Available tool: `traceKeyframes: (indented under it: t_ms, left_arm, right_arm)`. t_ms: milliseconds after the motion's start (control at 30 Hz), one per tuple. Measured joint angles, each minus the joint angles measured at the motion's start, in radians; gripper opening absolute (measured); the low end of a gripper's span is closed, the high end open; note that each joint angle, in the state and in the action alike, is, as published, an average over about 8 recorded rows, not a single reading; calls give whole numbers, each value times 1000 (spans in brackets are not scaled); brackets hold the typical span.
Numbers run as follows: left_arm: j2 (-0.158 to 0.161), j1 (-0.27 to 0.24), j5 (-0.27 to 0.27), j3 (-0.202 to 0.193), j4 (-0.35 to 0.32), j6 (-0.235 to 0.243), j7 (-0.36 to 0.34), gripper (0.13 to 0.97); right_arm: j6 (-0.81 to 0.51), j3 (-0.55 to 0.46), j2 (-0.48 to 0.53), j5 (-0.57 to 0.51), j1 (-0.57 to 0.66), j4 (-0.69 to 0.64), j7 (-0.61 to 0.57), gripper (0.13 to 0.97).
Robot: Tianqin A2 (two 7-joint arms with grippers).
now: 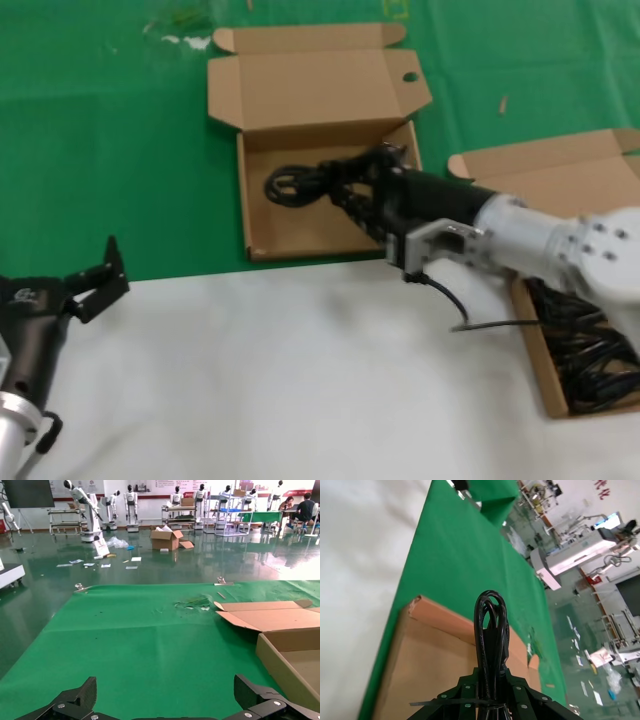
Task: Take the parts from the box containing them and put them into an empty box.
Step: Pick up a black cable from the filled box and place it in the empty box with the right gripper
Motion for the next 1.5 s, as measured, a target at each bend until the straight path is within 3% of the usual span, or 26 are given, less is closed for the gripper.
traceKeyframes:
  t_ms: [267,567,867,1167,1500]
  left_arm:
    - [0,0,0,0,0,0,0,966]
    - [0,0,0,0,0,0,0,966]
    - [0,0,0,0,0,0,0,966]
    - [0,0,0,0,0,0,0,966]
    - [0,0,0,0,0,0,0,966]
  right_arm:
    - [-22,-13,-113,35,122,-248,-166,224]
    - [-25,-13,-121,39,132,-269,-180,231]
    - [-25,-12,-121,39,132,-270,-180,298]
    - [-25,-12,-121,39,132,-270,-180,430]
    - [-25,-13,-121,39,132,-270,-180,649]
